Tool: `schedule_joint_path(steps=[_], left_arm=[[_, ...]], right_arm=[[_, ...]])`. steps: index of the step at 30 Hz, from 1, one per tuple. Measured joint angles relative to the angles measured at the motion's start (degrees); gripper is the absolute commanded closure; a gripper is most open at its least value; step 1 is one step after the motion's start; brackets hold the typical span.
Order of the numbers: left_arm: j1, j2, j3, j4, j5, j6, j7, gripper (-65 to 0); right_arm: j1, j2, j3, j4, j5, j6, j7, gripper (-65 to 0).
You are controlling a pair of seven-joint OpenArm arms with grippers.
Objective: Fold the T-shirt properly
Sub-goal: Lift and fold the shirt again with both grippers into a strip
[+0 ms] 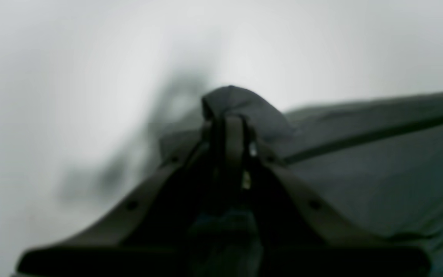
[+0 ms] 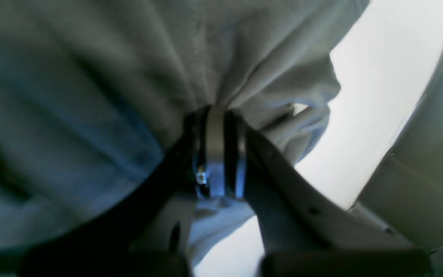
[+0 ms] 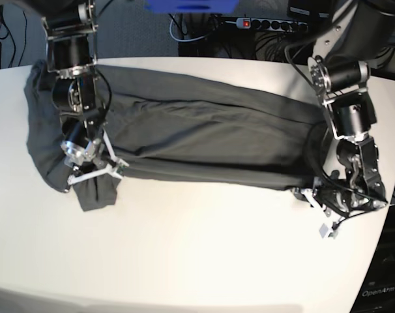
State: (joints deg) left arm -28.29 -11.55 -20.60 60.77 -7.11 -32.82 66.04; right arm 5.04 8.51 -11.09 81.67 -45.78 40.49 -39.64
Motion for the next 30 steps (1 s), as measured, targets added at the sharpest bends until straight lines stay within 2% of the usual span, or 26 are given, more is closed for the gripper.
schedule_joint_path(steps=[5, 10, 13, 15, 18, 21, 30], left_arm=[[3.45, 0.15, -0.2, 5.68, -0.02, 0.0, 0.87, -2.7], [7.54, -0.02, -0.31, 9.97, -0.15, -0.02, 1.2, -2.7], [8.5, -0.07, -0.2, 10.47, -4.48, -0.02, 1.25, -2.7], [9.27, -1.49, 0.0, 10.49, -8.31, -0.26, 3.65, -2.7], [11.43, -4.44, -0.26, 10.64, -14.49, 0.0, 4.07, -2.7], [13.73, -5.53, -0.24, 12.5, -18.18, 0.04, 4.74, -2.7], [18.4, -5.44, -0.15, 18.18, -19.28, 0.02, 4.63, -2.7]], right_arm=[[-1.11, 0.11, -0.76, 4.52, -0.44, -0.09, -0.63, -0.6], [-5.09, 1.68, -1.75, 9.49, -2.73, 0.07, 0.13, -0.6], [-6.19, 1.64, -1.88, 11.28, -6.14, 0.22, 0.02, -0.6], [-6.47, 1.84, -2.86, 13.57, -8.22, -0.02, -0.22, -0.6], [-9.35, 1.7, -3.32, 17.27, -9.22, 0.0, 0.44, -0.6], [-11.17, 1.73, -3.34, 17.88, -10.86, 0.26, 0.48, -0.6], [-15.06, 1.6, -3.28, 18.43, -12.41, 0.22, 0.39, -0.6]])
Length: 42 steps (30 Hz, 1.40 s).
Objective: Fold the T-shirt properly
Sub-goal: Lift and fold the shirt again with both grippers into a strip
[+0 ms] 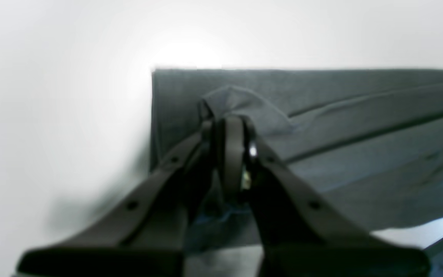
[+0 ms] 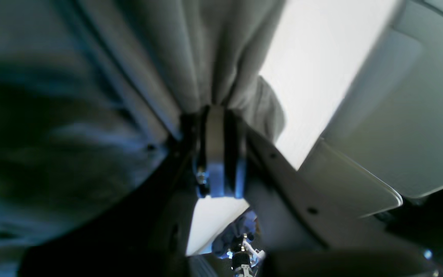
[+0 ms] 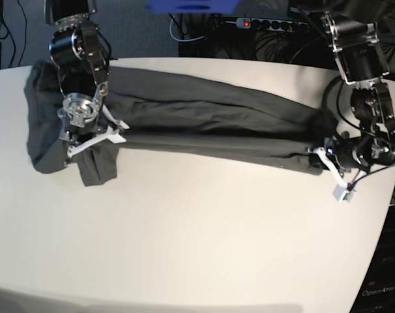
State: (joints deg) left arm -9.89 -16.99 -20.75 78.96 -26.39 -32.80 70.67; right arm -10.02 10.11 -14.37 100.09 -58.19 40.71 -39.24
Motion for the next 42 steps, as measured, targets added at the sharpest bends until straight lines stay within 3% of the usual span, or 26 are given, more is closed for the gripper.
schedule_joint_path(steps=[6, 11, 18, 28, 31, 38, 42], left_arm=[[1.38, 0.13, -2.43, 0.07, -0.85, -0.02, -0.26, -2.7], [1.81, -0.17, -3.39, 0.07, -0.68, -0.02, 2.32, -2.7], [1.86, -0.94, -3.48, 0.07, -1.31, -0.04, 1.88, -2.7], [1.6, -0.76, -3.45, 0.0, -1.29, -0.24, 1.29, -2.7], [1.57, -1.31, -3.85, -0.17, 1.49, 0.09, 1.42, -2.7], [1.53, -1.25, -3.82, -0.17, 0.92, 0.0, 1.16, -2.7], [1.66, -1.25, -3.85, -0.15, 0.87, 0.0, 1.16, -2.7]], right_arm=[[-2.01, 0.0, 0.22, 3.74, -3.87, -0.2, 0.13, -0.6], [-2.25, -0.96, 0.26, 3.8, -4.31, -0.11, 0.04, -0.6], [-3.56, -1.11, 0.28, 4.02, -3.8, -0.02, -2.89, -0.6], [-3.39, -1.14, 0.28, 4.39, -3.17, -0.2, -8.79, -0.6], [-3.52, -1.53, 0.98, 4.52, -5.64, -0.22, -13.81, -0.6], [-6.69, -4.63, 0.07, 6.03, -4.9, -0.17, -13.09, -0.6], [-6.05, -4.79, 0.02, 5.99, -5.35, -0.24, -11.5, -0.6]])
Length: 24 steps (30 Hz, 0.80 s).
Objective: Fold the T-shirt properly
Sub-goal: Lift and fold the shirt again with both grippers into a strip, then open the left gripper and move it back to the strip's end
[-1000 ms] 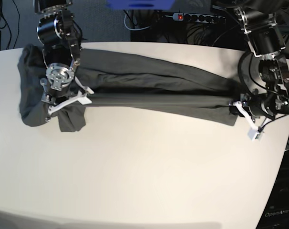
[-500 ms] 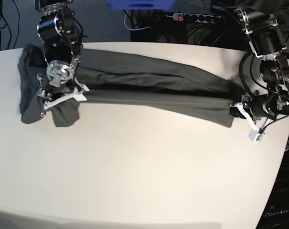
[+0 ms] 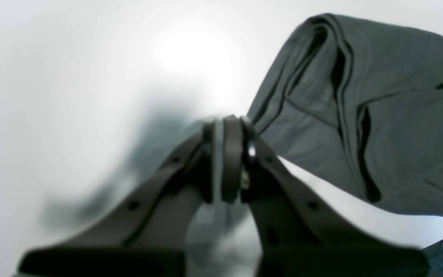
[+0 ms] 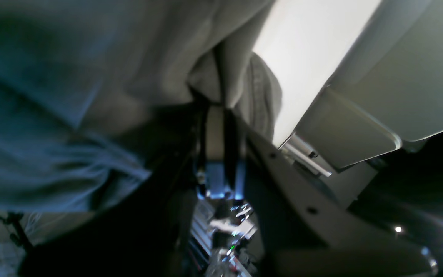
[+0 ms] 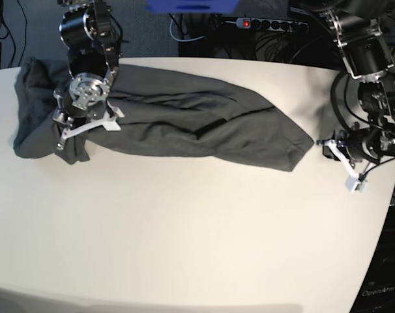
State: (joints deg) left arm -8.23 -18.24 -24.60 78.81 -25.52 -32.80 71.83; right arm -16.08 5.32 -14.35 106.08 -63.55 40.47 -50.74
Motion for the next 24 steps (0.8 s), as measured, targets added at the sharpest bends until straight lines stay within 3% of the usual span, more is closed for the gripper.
schedule_joint_path(steps=[11, 17, 24], left_arm=[[-0.17, -0.02, -0.07, 0.11, -0.04, 0.0, 0.0, -2.7], [-0.68, 0.11, -5.88, 0.11, -0.17, 0.02, 0.26, -2.7], [-2.34, 0.09, -6.49, -0.02, -0.42, 0.0, 0.63, -2.7]], right_arm=[[-1.86, -0.13, 0.02, 0.0, 0.02, 0.02, -0.02, -0.6], [-3.3, -0.13, 0.11, 0.0, -0.11, -0.02, 0.0, -0.6], [-6.99, 0.0, -2.54, 0.0, -5.86, -0.2, 0.39, -0.6]])
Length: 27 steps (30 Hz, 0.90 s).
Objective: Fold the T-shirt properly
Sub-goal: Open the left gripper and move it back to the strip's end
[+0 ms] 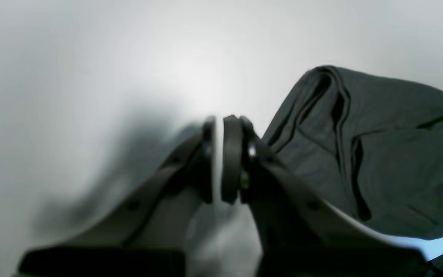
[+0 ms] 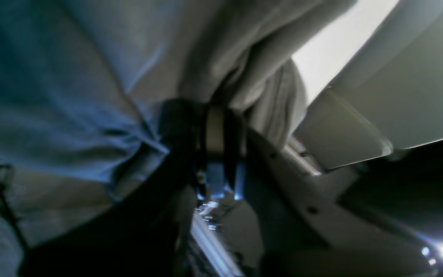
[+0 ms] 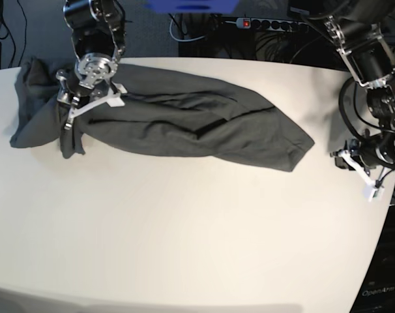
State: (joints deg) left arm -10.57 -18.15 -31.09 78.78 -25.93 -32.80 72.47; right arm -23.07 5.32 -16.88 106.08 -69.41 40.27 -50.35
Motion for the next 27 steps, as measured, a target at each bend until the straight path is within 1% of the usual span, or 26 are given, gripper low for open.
schedule_joint_path(steps=[4, 7, 9, 13, 18, 22, 27], left_arm=[[0.09, -1.05, 0.02, -0.11, 0.44, 0.0, -0.07, -2.7], [0.07, -0.92, 0.02, -0.11, 0.42, 0.0, -0.59, -2.7], [0.09, -0.92, 0.04, -0.11, 0.42, 0.0, -0.42, -2.7], [0.07, -2.45, 0.09, -0.2, 0.2, 0.0, -0.46, -2.7], [0.09, -2.86, 0.13, -0.2, 0.35, 0.0, -0.42, -2.7], [0.07, -4.07, 0.11, -0.42, 0.42, 0.0, -0.48, -2.7], [-0.26, -3.19, 0.13, -1.49, -0.39, 0.0, 0.02, -3.1]], right_arm=[[-1.92, -0.37, -0.02, 1.99, -0.26, 0.24, 0.61, -0.6], [-2.84, -0.02, 0.13, 3.85, -1.33, -0.22, 0.46, -0.6], [-3.21, 0.28, 0.39, 3.04, 0.33, 0.04, 1.03, -0.6], [-3.63, 0.31, 0.42, 1.88, 4.22, 0.17, 1.75, -0.4], [-3.63, -0.24, 0.09, 1.77, 4.24, 0.07, 1.77, -0.4], [-3.58, -0.24, 0.48, 0.2, 4.0, -0.02, 3.63, -0.4], [-3.54, -0.11, 0.46, -2.95, 3.98, -0.02, 3.87, -0.4]])
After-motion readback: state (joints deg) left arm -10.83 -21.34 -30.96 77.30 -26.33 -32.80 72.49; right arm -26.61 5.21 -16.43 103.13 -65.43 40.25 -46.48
